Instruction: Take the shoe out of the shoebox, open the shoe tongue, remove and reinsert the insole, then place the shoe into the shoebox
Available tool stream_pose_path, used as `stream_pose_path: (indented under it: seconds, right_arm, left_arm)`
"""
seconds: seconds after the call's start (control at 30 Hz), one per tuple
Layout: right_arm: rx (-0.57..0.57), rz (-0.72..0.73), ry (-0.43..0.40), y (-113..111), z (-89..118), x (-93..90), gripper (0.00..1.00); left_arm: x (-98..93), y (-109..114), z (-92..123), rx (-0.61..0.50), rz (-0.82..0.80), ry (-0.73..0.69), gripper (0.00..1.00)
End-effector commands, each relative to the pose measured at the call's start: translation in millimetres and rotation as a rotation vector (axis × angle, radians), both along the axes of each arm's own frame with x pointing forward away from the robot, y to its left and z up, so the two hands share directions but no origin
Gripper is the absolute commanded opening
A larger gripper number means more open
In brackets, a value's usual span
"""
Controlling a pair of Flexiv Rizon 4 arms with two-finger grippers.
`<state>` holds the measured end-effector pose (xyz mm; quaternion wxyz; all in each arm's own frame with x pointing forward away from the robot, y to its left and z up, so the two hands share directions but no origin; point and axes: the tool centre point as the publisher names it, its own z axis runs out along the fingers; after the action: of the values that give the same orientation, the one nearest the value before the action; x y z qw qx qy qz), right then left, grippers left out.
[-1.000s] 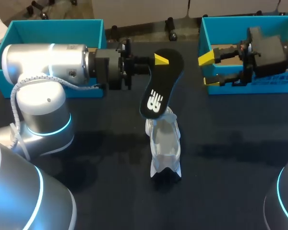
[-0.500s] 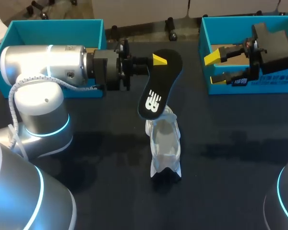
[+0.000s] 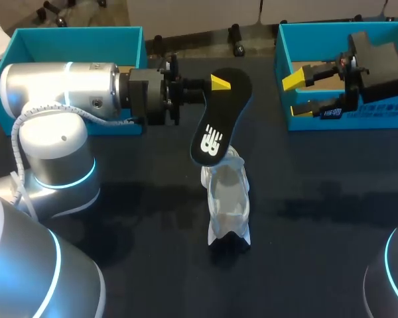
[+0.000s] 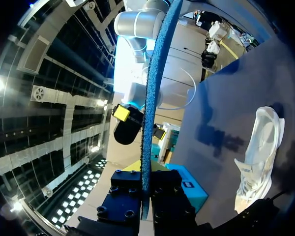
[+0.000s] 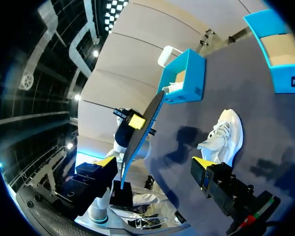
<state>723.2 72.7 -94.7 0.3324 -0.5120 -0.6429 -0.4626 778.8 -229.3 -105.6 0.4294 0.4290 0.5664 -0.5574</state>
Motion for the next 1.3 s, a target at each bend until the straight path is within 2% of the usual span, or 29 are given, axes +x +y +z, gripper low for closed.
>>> stream_pose_path:
  seconds: [0.03, 0.17, 0.47, 0.53, 0.7, 0.8, 0.97, 1.13, 1.3]
  right_arm:
    - [-0.004, -0.001, 0.002, 0.7, -0.2, -0.1, 1.0]
    - [-0.004, -0.001, 0.002, 0.7, -0.2, -0.1, 1.0]
    - [-0.004, -0.001, 0.002, 0.7, -0.2, -0.1, 1.0]
    - [0.035, 0.024, -0.073, -0.9, -3.4, 3.2, 1.0]
    - [0.007, 0.12, -0.315, 4.9, -7.6, 2.9, 1.0]
    - [-0.011, 0.178, -0.407, 13.9, -10.0, 0.1, 1.0]
    - [-0.009, 0.244, -0.512, 23.0, -11.6, -3.0, 1.0]
    - [-0.076, 0.344, -0.631, 29.3, -8.0, -8.4, 1.0]
    - [-0.113, 0.323, -0.621, 27.2, -10.5, -8.1, 1.0]
  left_arm:
    - [-0.8, -0.9, -0.6, -0.001, 0.003, -0.001, 0.0]
    - [-0.8, -0.9, -0.6, -0.001, 0.003, -0.001, 0.0]
    - [4.1, 4.5, -5.9, -0.045, -0.007, 0.12, 0.0]
    - [0.9, 8.6, -6.3, -0.056, -0.018, 0.15, 0.0]
    - [-5.4, 15.9, -9.5, -0.08, -0.023, 0.246, 0.0]
    - [-10.6, 18.5, -10.1, -0.094, -0.03, 0.314, 0.0]
    - [-22.3, 19.3, -5.0, -0.11, -0.051, 0.418, 0.0]
    - [-36.4, 18.9, -3.0, -0.103, -0.087, 0.537, 0.0]
    - [-37.3, 19.2, -7.2, -0.098, -0.084, 0.615, 0.0]
